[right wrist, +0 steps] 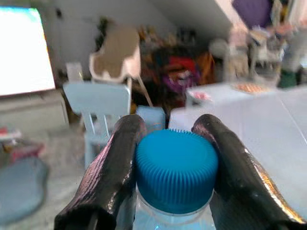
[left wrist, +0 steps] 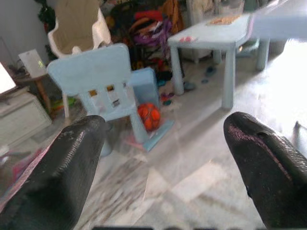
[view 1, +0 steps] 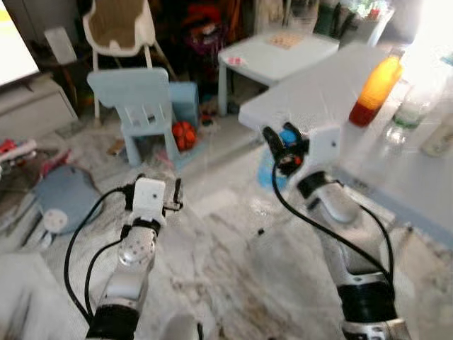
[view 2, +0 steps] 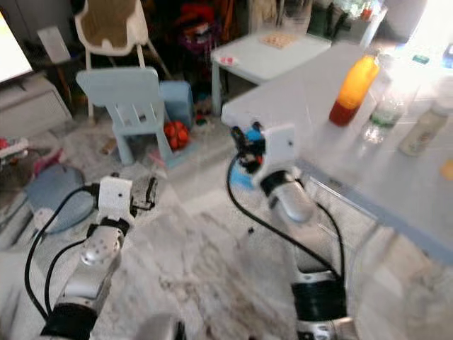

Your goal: Restocking fridge

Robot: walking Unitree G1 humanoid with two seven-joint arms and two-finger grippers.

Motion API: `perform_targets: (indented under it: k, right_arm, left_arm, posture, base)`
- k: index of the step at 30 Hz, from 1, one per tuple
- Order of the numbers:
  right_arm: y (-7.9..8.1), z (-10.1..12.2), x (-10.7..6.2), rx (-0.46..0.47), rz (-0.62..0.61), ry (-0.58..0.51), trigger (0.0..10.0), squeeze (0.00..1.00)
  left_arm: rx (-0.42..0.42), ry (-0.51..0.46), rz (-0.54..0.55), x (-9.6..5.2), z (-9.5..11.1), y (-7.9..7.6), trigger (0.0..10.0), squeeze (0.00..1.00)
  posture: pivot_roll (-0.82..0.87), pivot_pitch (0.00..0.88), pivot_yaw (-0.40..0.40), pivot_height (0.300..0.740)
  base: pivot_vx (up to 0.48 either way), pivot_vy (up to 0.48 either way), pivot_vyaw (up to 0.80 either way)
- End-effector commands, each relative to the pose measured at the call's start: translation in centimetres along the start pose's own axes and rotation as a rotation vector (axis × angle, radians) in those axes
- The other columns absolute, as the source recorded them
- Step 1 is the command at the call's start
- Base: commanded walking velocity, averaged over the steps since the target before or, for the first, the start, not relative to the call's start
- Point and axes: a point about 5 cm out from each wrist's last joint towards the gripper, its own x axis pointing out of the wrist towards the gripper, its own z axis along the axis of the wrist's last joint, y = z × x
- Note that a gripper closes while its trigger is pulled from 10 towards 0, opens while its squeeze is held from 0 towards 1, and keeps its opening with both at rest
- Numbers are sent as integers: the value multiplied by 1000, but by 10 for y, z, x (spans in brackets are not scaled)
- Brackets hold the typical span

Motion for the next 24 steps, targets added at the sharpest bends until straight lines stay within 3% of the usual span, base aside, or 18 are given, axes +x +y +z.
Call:
perform_targets:
  k: [1, 5, 8, 11, 14, 18, 21, 24]
  right_arm:
    - [0, 1, -2, -44, 2, -36, 10000, 0]
    - [-7, -13, -11, -76, -27, 4, 10000, 0]
    - [-20, -29, -29, -118, -45, 64, 10000, 0]
    - [-32, -32, -35, -134, -27, 86, 10000, 0]
    - [-43, -32, -35, -91, -16, 117, 10000, 0]
    - [-50, -19, -25, -89, 25, 98, 10000, 0]
    - [-48, -19, -21, -75, 32, 99, 10000, 0]
    - [-32, -25, -19, -62, 84, 106, 10000, 0]
  left_arm:
    - [28, -23, 28, -5, 1, 7, 10000, 0]
    - [65, -14, 79, -12, -4, 21, 10000, 0]
    - [67, 49, 153, -23, -18, 39, 10000, 0]
    - [67, 74, 121, -30, -25, 39, 10000, 0]
    - [38, 92, 67, -35, -27, 35, 10000, 0]
    - [52, 67, 41, -28, -15, 34, 10000, 0]
    - [78, 52, 26, -24, -11, 34, 10000, 0]
    - [95, 50, 28, -20, -11, 37, 10000, 0]
  posture:
    - [84, 0, 21, 740]
    - [102, 0, 17, 740]
    - [119, 0, 18, 740]
    - [109, 0, 39, 740]
    - [108, 0, 65, 740]
    - [119, 0, 65, 740]
    - [122, 0, 51, 740]
    - [121, 0, 52, 740]
  base:
    - [0, 0, 575]
    - [0, 0, 744]
    - [0, 0, 800]
    - [0, 0, 800]
    - [0, 0, 800]
    - [0, 0, 800]
    - [0, 0, 800]
    - [0, 0, 800]
